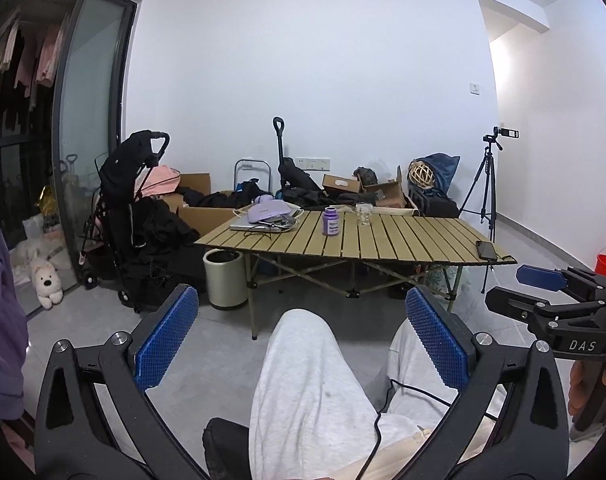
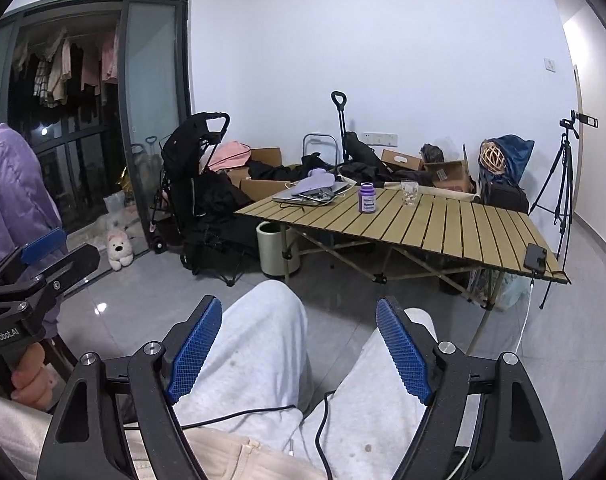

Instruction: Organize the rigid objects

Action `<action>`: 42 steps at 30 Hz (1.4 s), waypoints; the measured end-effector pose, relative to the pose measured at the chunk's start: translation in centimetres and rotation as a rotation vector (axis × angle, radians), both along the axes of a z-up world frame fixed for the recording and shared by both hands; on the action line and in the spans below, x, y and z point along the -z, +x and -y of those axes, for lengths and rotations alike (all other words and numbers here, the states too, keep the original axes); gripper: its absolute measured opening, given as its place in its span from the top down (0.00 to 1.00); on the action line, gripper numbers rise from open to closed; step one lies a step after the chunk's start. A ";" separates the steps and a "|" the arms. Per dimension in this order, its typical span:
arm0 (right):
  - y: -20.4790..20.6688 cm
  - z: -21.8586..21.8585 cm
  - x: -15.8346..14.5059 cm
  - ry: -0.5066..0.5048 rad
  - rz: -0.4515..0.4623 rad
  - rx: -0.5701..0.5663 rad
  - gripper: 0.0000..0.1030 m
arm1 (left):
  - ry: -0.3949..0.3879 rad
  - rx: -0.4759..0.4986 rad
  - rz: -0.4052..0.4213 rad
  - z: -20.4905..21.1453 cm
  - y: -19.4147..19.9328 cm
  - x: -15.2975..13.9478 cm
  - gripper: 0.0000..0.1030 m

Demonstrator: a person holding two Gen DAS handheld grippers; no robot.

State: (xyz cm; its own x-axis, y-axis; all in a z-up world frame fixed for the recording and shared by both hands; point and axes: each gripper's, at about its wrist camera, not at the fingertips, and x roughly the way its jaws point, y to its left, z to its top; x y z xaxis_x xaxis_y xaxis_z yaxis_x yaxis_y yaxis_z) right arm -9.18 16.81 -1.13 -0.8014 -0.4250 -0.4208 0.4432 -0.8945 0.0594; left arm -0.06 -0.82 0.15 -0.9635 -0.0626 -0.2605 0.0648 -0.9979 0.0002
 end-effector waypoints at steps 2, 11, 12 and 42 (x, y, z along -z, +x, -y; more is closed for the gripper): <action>0.0 0.0 -0.1 0.003 -0.003 -0.003 0.18 | 0.001 0.000 0.002 0.0 0.0 0.1 0.00; 0.1 0.2 -0.1 0.007 -0.008 -0.007 0.18 | 0.010 -0.004 0.004 0.1 0.2 0.0 0.00; 0.0 0.2 -0.1 0.007 -0.007 -0.007 0.18 | 0.011 -0.003 0.005 0.1 0.2 0.0 0.00; 0.1 0.3 0.5 0.000 0.006 -0.008 0.18 | 0.015 0.001 0.016 0.0 0.6 0.5 0.00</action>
State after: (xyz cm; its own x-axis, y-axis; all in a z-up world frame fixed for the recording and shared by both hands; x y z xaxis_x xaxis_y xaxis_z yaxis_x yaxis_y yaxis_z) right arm -9.05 16.51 -1.58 -0.7954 -0.4313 -0.4259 0.4498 -0.8910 0.0624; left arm 0.51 -0.79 -0.40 -0.9593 -0.0579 -0.2764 0.0642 -0.9978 -0.0137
